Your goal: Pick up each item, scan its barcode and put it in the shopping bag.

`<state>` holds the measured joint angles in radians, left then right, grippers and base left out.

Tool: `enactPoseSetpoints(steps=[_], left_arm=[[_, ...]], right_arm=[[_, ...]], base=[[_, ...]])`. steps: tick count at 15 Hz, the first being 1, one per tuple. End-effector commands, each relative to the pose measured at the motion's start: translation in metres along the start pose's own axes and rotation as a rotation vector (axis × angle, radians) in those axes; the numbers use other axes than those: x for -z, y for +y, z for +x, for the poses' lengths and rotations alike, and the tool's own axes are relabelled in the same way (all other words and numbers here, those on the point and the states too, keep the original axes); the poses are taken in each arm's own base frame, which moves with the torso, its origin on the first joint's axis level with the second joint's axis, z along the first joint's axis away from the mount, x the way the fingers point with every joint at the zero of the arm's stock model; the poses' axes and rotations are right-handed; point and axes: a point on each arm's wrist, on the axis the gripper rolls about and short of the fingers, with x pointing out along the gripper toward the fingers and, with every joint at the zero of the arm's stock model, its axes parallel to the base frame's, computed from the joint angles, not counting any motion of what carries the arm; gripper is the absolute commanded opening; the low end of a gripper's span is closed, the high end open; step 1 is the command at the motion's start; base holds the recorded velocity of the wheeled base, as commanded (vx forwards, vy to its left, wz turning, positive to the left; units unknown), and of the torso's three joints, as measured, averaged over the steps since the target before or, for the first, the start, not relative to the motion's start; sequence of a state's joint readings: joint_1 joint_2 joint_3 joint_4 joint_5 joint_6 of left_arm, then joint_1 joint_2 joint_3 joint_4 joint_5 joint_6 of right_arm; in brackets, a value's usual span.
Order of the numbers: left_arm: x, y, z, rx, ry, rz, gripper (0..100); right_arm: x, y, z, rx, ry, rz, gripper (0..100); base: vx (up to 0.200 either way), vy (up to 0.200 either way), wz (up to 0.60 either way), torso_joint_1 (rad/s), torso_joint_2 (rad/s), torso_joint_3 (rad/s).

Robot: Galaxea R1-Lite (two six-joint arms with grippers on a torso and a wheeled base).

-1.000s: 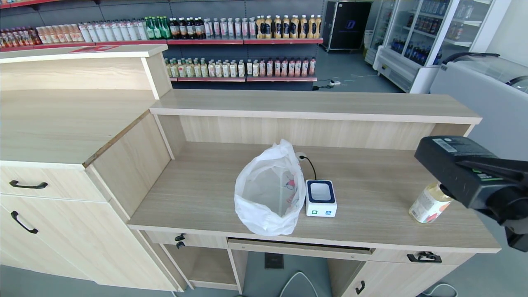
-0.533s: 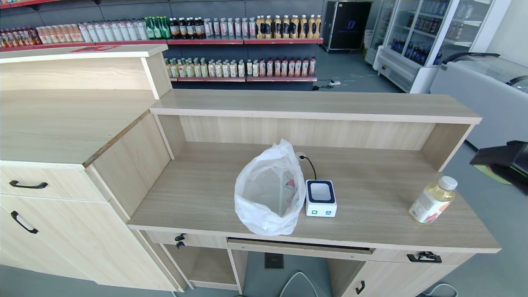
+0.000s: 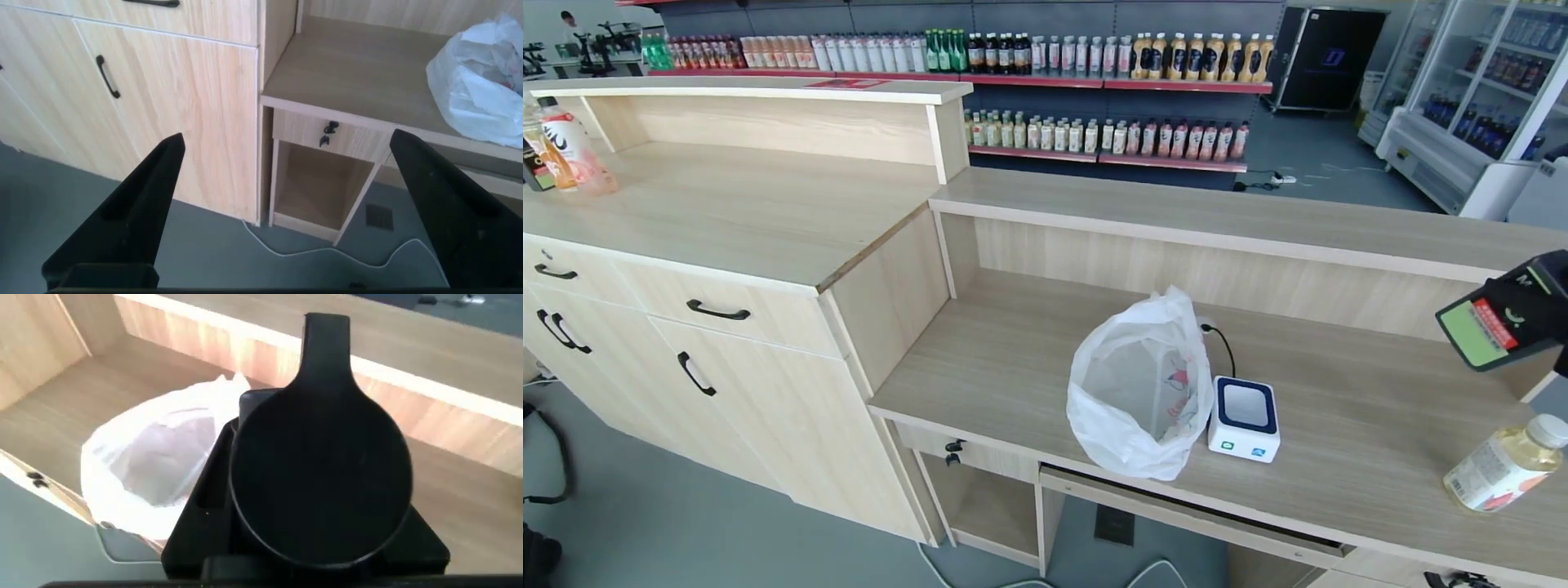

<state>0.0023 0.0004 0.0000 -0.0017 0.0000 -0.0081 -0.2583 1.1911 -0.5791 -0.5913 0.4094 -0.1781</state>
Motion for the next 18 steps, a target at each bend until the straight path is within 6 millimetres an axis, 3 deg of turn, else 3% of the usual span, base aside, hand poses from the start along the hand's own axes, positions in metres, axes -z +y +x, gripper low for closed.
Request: enactPoseSetpoints(steps=[1,6,8,13,18], left_arm=[[0.000,0.000,0.000,0.001,0.000,0.000,100],[0.000,0.000,0.000,0.001,0.000,-0.001,100],[0.000,0.000,0.000,0.001,0.000,0.000,100],[0.000,0.000,0.000,0.001,0.000,-0.001,100],[0.000,0.000,0.000,0.001,0.000,-0.001,100]], right_arm=[[0.002,-0.007,0.045,-0.037,0.062,0.246,0],[0.042,-0.028,0.114,0.011,0.213,0.672,0],[0.061,-0.030,0.133,-0.039,0.273,0.745,0],[0.112,-0.033,0.147,-0.238,0.387,0.612,0],[0.142,-0.031,0.161,-0.358,0.403,0.524,0]], base=[[0.000,0.000,0.00,0.000,0.00,0.000],[0.000,0.000,0.00,0.000,0.00,0.000],[0.000,0.000,0.00,0.000,0.00,0.000],[0.000,0.000,0.00,0.000,0.00,0.000],[0.000,0.000,0.00,0.000,0.00,0.000]])
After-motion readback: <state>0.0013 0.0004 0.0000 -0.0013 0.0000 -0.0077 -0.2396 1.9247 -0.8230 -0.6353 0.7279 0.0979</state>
